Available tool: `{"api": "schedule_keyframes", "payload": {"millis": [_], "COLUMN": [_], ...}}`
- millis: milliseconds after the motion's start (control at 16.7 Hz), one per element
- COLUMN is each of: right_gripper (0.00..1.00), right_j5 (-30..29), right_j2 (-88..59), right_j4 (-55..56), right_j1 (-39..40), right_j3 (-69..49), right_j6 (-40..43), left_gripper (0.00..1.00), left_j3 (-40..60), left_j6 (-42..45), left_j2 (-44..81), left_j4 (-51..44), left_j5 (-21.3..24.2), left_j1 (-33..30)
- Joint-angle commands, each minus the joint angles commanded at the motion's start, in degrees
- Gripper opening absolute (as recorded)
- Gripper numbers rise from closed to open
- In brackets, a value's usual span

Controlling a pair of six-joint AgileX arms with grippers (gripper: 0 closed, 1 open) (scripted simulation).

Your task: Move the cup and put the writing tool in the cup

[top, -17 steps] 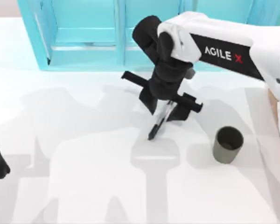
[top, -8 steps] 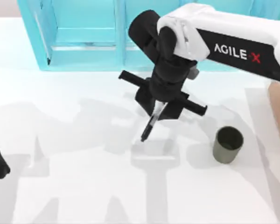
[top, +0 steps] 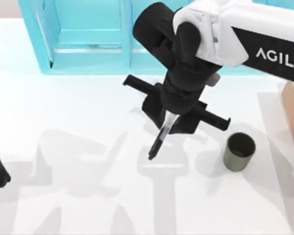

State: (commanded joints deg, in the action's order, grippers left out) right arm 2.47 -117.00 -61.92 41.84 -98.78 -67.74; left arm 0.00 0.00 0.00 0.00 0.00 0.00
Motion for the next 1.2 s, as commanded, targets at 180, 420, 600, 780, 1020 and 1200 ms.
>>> {"api": "schedule_keyframes", "payload": {"millis": [180, 420, 600, 780, 1020, 1200], "right_gripper": [0.0, 0.0, 0.0, 0.0, 0.0, 0.0], "right_j5": [0.1, -4.1, -11.2, -20.9, -36.2, -48.3], "right_j2": [-0.2, 1.2, 3.5, 6.7, 12.4, 17.4], "right_j4": [0.1, 6.0, 16.0, 29.5, 50.9, 68.1], "right_j1": [-0.3, 0.6, 1.9, 3.8, 7.5, 10.9], "right_j3": [-0.2, 3.8, 10.5, 19.5, 33.4, 44.0], "right_j6": [0.0, 4.4, 11.2, 20.0, 33.4, 43.6], "left_gripper": [1.0, 1.0, 1.0, 1.0, 1.0, 1.0], "left_j3": [0.0, 0.0, 0.0, 0.0, 0.0, 0.0], "left_j6": [0.0, 0.0, 0.0, 0.0, 0.0, 0.0], "left_j2": [0.0, 0.0, 0.0, 0.0, 0.0, 0.0], "left_j4": [0.0, 0.0, 0.0, 0.0, 0.0, 0.0], "left_j5": [0.0, 0.0, 0.0, 0.0, 0.0, 0.0], "left_j1": [0.0, 0.0, 0.0, 0.0, 0.0, 0.0]}}
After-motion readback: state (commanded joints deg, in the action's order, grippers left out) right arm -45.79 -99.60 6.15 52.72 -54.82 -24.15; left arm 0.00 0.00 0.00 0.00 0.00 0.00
